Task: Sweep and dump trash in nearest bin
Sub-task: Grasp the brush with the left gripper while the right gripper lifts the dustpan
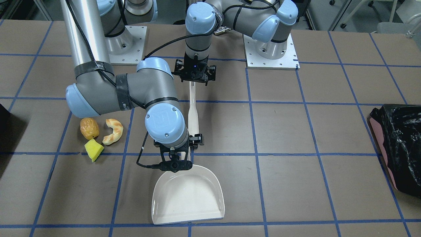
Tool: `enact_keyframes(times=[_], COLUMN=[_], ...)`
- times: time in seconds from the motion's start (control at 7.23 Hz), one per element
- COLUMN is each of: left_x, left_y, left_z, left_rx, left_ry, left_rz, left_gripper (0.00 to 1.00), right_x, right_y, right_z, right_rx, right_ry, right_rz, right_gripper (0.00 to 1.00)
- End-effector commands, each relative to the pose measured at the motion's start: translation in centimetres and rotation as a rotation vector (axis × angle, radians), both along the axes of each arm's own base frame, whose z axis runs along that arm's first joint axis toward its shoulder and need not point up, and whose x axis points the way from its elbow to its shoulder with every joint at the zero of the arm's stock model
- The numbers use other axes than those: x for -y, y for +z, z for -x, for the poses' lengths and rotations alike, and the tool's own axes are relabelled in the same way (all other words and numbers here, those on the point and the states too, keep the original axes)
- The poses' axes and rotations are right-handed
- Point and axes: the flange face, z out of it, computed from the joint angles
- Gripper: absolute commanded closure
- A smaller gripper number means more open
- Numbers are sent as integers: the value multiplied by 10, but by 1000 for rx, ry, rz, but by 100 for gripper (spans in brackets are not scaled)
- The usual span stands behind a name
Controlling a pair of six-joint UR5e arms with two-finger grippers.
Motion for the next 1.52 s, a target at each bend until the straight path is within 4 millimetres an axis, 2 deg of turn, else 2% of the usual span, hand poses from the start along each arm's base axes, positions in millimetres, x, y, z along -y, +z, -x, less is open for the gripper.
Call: enact_keyframes(times=[0.0,0.14,0.42,0.55,0.69,0.83,0.97,1.11,1.25,1.38], left_x=[-6,-7,-6,-5,-5,-5,-5,-5,-5,-5], left_y=[-17,-23,-31,-31,-32,-33,-33,-33,-33,-32], left_z=[10,12,13,12,13,13,13,13,13,13], left_rx=[18,26,36,37,39,40,39,38,36,36], left_ry=[-15,-10,-10,-13,-13,-11,-8,-8,-8,-3], left_rz=[-9,-21,-35,-34,-35,-38,-39,-39,-44,-49], left_gripper=[2,3,13,31,36,45,49,65,92,100], right_x=[-9,-11,-11,-11,-12,-11,-10,-6,-1,4], right_y=[-10,-10,-11,-11,-9,-8,3,21,44,71], right_z=[-6,-7,-7,-7,-7,-7,-4,7,40,99], right_rx=[0,0,6,5,5,6,8,17,24,55], right_ry=[12,16,41,42,42,43,39,53,79,133], right_rz=[-24,-26,-25,-27,-27,-24,-7,19,11,-18], right_gripper=[14,19,46,65,90,100,100,100,100,100])
